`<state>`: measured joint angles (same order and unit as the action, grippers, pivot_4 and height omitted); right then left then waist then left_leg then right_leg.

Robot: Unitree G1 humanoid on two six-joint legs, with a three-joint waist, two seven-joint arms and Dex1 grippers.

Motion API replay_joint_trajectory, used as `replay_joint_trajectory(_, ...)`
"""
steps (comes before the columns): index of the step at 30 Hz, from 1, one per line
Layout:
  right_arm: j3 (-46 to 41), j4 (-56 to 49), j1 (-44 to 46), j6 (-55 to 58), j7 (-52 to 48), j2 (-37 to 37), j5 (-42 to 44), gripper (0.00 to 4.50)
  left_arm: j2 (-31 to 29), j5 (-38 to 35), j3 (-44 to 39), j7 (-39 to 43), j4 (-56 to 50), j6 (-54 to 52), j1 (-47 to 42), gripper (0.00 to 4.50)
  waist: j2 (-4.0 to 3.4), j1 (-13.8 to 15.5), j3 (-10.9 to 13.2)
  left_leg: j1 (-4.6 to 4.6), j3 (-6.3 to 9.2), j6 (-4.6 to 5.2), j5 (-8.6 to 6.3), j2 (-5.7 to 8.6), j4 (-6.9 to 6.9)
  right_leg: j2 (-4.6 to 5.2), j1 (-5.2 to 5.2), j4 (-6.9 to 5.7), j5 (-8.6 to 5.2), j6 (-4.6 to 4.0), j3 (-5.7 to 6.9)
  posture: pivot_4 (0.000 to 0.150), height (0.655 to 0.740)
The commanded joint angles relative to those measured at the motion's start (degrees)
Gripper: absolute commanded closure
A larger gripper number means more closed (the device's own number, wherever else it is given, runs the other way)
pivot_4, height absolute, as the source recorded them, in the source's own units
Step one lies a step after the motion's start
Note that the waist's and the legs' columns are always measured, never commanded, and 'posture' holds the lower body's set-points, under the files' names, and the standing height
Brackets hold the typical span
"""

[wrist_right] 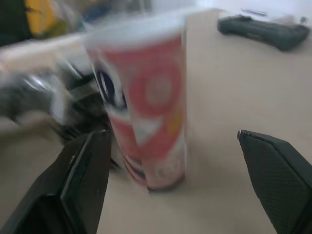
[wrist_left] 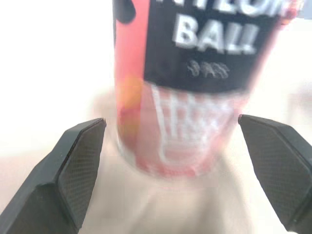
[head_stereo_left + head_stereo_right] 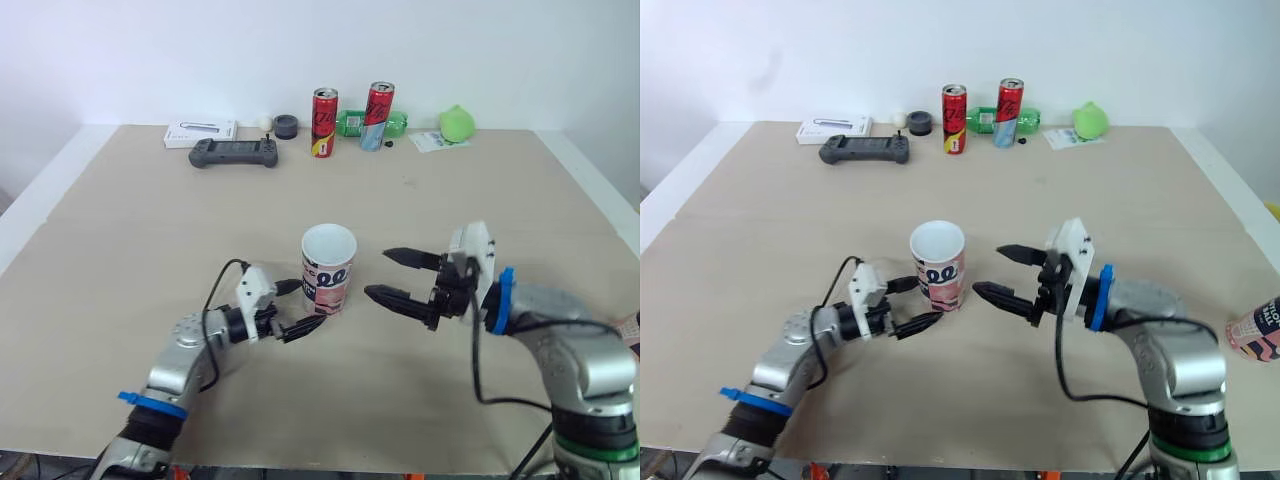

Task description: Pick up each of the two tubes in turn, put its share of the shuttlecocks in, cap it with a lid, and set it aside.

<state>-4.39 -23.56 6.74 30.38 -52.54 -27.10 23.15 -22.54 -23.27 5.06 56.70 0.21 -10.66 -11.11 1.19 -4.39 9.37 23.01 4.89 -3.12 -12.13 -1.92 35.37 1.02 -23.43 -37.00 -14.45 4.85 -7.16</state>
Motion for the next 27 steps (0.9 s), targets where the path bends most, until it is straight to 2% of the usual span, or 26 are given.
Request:
replay_joint_trajectory(1,5.42,4.84,-0.31,-10.63,3.87,5.05,-4.93,0.06,-3.71,-5.17,-4.91,2.76,-6.07,-1.85,1.97,0.0,-0.18,-0.13,0.38,0.0,-0.01,0.0,0.0,-0.02,0.02,0.0,0.0,-0.01,0.02,-0.02,0.0,0.15,0.74)
replay_joint_trajectory(7,11.65,18.83,5.84,-20.87,4.84,11.16,-9.47,0.06,-7.68,-8.52,-7.51,3.47,-12.56,-4.33,7.01,0.0,0.06,-0.16,0.89,0.01,-0.15,-0.38,0.22,0.11,0.11,0.19,-0.02,0.0,0.15,-0.27,-0.09,0.15,0.74)
replay_joint_trajectory(18,14.72,34.45,16.58,-27.74,2.49,14.68,-10.55,0.06,-6.1,-7.55,-7.91,-1.27,-15.02,-3.7,8.57,0.0,0.29,-0.21,1.02,0.06,-0.11,-0.4,0.23,0.12,0.05,0.19,-0.04,-0.01,0.31,-0.31,-0.03,0.15,0.74)
replay_joint_trajectory(19,14.81,35.0,16.81,-28.14,2.2,14.8,-10.43,0.57,-5.89,-7.41,-7.96,-1.56,-15.04,-3.57,8.59,0.0,0.29,-0.2,1.02,0.05,-0.1,-0.4,0.23,0.11,0.05,0.18,-0.03,-0.01,0.32,-0.31,-0.02,0.15,0.74)
replay_joint_trajectory(21,15.17,35.32,16.9,-28.63,1.66,14.79,-10.31,1.27,-5.62,-7.07,-7.81,-2.02,-14.95,-3.31,8.52,0.0,0.29,-0.18,1.02,0.04,-0.08,-0.4,0.23,0.1,0.05,0.16,-0.03,-0.03,0.33,-0.3,-0.02,0.15,0.74)
replay_joint_trajectory(23,15.54,34.46,16.51,-28.26,1.19,14.53,-9.97,1.79,-5.38,-6.47,-7.54,-2.6,-14.7,-2.81,8.25,0.0,0.29,-0.18,1.02,0.04,-0.08,-0.4,0.23,0.1,0.06,0.15,-0.02,-0.03,0.33,-0.3,-0.03,0.15,0.74)
replay_joint_trajectory(27,14.56,29.58,14.17,-25.92,0.9,12.89,-8.14,1.79,-4.88,-5.53,-7.02,-3.77,-14.06,-2.51,6.76,0.0,0.29,-0.09,1.02,0.04,-0.08,-0.4,0.23,0.11,0.08,0.15,-0.01,-0.03,0.33,-0.3,-0.03,0.15,0.74)
